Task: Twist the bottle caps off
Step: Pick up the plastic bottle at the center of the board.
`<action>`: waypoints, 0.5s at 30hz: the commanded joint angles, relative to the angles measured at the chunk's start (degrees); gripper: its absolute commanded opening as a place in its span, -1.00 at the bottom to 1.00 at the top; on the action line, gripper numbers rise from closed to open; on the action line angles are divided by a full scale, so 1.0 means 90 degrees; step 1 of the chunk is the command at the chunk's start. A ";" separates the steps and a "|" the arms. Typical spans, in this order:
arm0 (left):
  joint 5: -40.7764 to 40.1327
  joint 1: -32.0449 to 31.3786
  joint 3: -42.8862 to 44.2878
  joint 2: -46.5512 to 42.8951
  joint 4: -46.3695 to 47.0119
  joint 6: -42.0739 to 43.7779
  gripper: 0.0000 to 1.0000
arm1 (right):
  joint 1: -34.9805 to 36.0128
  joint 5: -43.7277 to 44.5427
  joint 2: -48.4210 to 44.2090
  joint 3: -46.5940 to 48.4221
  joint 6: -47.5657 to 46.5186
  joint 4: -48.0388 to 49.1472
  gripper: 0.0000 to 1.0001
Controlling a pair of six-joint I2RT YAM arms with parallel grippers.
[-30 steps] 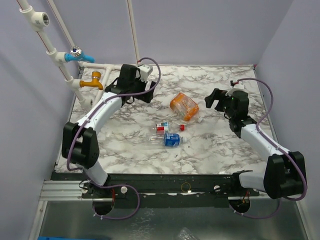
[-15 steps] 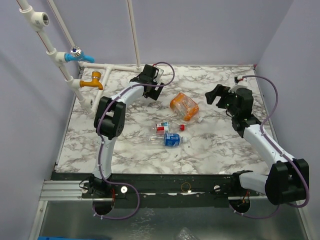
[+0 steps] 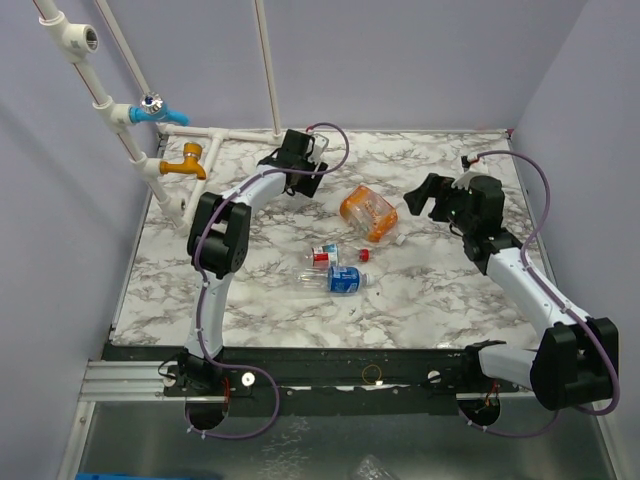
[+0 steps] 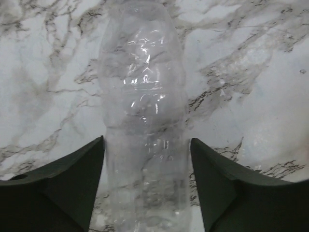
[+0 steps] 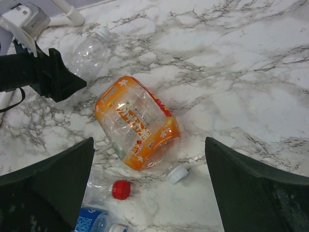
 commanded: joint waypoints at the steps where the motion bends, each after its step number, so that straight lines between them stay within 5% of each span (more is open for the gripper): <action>1: 0.0923 0.0044 -0.0440 -0.0036 0.0040 0.0034 0.23 | 0.0040 -0.0088 -0.0149 0.0392 -0.0115 -0.0395 1.00; 9: 0.1242 0.0044 -0.1173 -0.1065 -0.0235 0.0317 -0.62 | 0.0294 -0.0270 -0.0031 0.0704 0.0056 -0.0441 0.99; 15: 0.2030 0.0044 -0.1358 -0.2424 -0.0525 0.0128 -0.66 | 0.0827 -0.0261 0.0291 0.1394 0.0168 -0.0526 0.99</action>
